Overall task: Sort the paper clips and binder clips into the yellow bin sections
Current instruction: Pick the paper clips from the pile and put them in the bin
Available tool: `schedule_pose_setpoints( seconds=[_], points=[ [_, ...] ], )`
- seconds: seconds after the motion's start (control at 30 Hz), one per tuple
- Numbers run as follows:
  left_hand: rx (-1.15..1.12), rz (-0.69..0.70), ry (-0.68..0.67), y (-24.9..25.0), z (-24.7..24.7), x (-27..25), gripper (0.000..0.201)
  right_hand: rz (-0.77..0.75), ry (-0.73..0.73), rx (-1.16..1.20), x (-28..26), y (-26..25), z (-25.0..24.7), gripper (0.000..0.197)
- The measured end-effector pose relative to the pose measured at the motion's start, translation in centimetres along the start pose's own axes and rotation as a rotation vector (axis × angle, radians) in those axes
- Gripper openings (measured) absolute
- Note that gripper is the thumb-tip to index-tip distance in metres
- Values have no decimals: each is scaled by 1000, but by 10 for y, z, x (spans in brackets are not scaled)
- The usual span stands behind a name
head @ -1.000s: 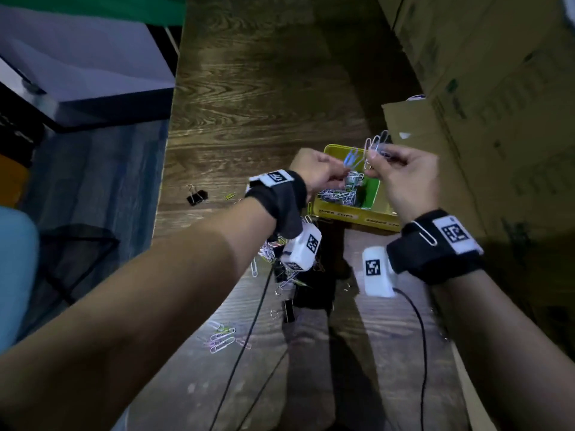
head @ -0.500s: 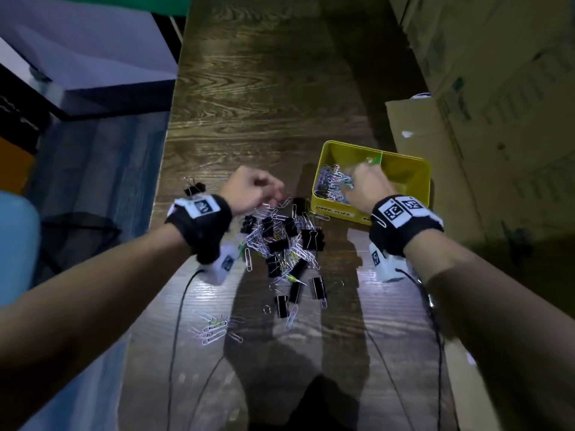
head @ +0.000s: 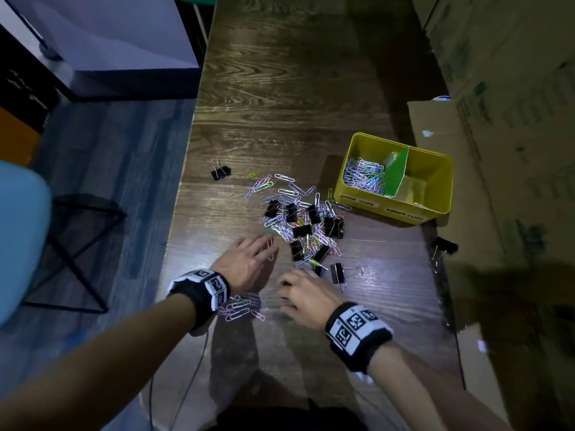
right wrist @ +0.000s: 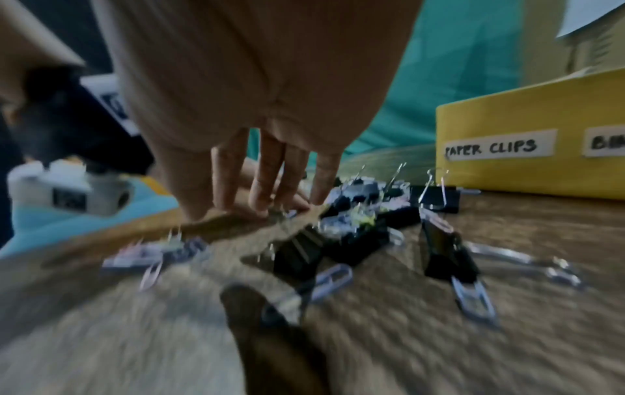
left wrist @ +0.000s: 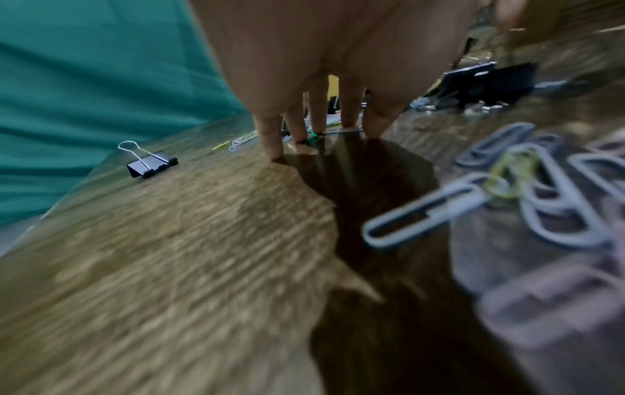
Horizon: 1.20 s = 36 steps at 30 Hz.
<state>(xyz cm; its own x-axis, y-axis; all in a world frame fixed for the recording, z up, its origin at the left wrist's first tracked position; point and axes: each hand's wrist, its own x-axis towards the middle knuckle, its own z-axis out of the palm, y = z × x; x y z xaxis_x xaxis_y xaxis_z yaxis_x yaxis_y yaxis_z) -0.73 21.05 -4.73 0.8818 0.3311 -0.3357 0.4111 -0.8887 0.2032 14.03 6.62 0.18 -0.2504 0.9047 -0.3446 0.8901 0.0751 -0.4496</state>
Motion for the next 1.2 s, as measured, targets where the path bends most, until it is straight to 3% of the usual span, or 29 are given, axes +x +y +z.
schedule_pose_setpoints(
  seconds=[0.2,0.3,0.4,0.53,0.7,0.77,0.9,1.0,1.1,1.2],
  points=[
    [-49,125,67,3,10,-45,43,153,6,-65,-9,10,24,28],
    [-111,57,158,5,-9,-20,56,151,116,-89,-8,7,19,23],
    [-41,-4,36,7,-25,18,63,130,230,-138,3,0,9,30],
    [52,-17,-119,3,-29,36,63,292,100,-189,21,1,2,56],
    [189,92,-85,-2,-16,7,57,423,46,-230,23,15,6,61],
    [152,165,-56,-7,-9,-9,66,448,38,-211,20,17,4,60],
    [28,297,-54,-23,7,-36,70,414,92,-177,14,6,5,56],
    [-46,243,-37,-23,7,-43,74,289,169,-122,19,-18,13,55],
    [-55,149,-46,-16,-2,-40,84,266,90,-75,27,-39,23,69],
    [-15,168,-130,-11,-4,-43,75,318,26,-57,31,-52,36,86]
  ],
)
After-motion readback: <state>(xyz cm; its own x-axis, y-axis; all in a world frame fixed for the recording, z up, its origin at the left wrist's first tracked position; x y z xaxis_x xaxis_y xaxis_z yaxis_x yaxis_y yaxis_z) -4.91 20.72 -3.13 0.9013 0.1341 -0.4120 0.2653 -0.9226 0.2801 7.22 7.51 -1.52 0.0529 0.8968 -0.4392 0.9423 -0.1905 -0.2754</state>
